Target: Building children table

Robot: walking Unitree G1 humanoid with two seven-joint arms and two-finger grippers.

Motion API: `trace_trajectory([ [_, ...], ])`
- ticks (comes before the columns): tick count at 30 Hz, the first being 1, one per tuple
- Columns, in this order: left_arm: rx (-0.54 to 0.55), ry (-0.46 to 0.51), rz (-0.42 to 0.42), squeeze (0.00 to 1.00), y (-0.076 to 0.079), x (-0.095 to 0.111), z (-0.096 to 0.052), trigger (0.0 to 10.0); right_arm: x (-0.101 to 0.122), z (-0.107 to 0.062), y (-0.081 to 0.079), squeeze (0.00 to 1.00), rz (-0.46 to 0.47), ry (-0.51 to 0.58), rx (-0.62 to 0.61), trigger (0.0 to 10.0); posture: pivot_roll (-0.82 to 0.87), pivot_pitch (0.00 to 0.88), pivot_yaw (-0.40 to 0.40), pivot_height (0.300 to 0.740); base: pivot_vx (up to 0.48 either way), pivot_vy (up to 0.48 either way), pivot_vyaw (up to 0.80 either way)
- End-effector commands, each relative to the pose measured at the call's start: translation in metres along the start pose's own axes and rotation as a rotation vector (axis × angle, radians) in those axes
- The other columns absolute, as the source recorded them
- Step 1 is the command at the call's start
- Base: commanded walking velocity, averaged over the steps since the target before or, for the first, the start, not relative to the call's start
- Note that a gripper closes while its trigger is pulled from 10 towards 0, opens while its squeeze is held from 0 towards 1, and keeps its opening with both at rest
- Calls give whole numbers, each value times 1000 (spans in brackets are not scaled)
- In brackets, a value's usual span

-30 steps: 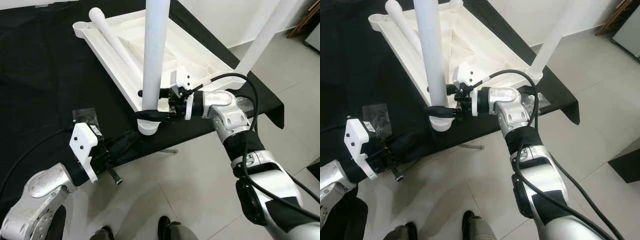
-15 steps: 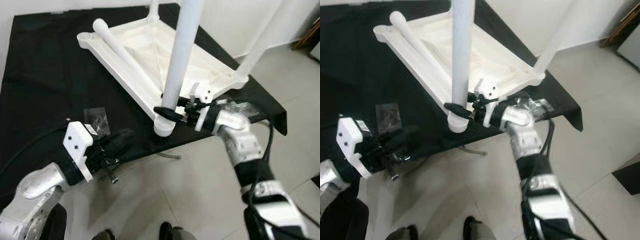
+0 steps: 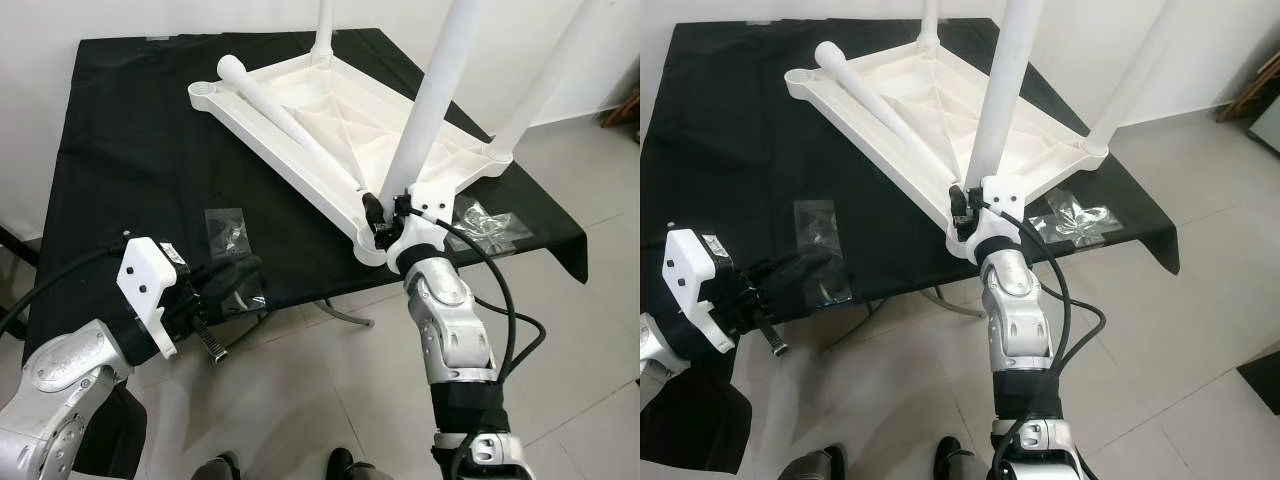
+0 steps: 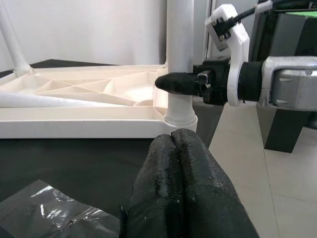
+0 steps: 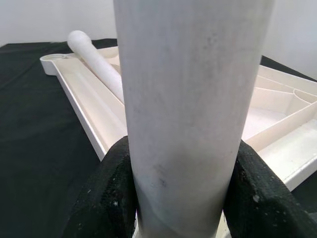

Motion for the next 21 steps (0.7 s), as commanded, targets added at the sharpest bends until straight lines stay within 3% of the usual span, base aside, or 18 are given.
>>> trace_trajectory([
  [1,-17,-15,4,0,3,-4,1,10000,-36,-5,8,1000,3,-173,-38,10000,96,298,-98,740,0,0,0],
  [4,-19,-18,8,0,5,-7,2,10000,-23,2,26,1000,-4,-158,-99,10000,89,299,-101,740,0,0,0],
  [7,-19,-19,7,0,6,-8,3,10000,-18,4,31,1000,3,-146,-107,10000,90,300,-101,740,0,0,0],
  [8,-21,-20,5,0,7,-10,3,10000,-9,10,32,745,17,-112,-63,10000,90,301,-103,740,0,0,0],
  [10,-22,-20,2,0,8,-10,4,10000,9,19,26,24,4,-37,105,10000,91,302,-105,740,0,0,0],
  [11,-19,-20,1,0,8,-11,4,10000,22,21,19,0,-28,23,244,10000,93,302,-105,740,0,0,0],
  [14,-18,-20,1,0,8,-11,4,10000,29,21,14,0,-54,56,331,10000,95,303,-106,740,0,0,0],
  [15,-13,-28,8,0,7,-12,5,10000,34,20,10,0,-72,74,436,10000,94,301,-107,740,0,0,0],
  [17,-13,-28,8,0,7,-12,5,10000,34,20,10,0,-72,74,436,10000,94,301,-107,740,0,0,0],
  [19,-11,-32,11,0,9,-14,6,10000,45,18,12,0,-170,98,661,10000,97,303,-113,740,0,0,0],
  [21,-11,-33,12,0,10,-15,7,10000,49,18,15,0,-207,102,729,10000,97,303,-113,740,0,0,0],
])
Point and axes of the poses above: a point about 5 cm out from each wrist's last joint towards the gripper, its own z axis pointing out of the wrist towards the gripper, its own x axis along the axis of the wrist's last joint, y = z × x, the point moved 2 cm from there along z, pointing out of the wrist towards the gripper, and after that the axes turned 8 degrees about -z, right-handed, at the moved point
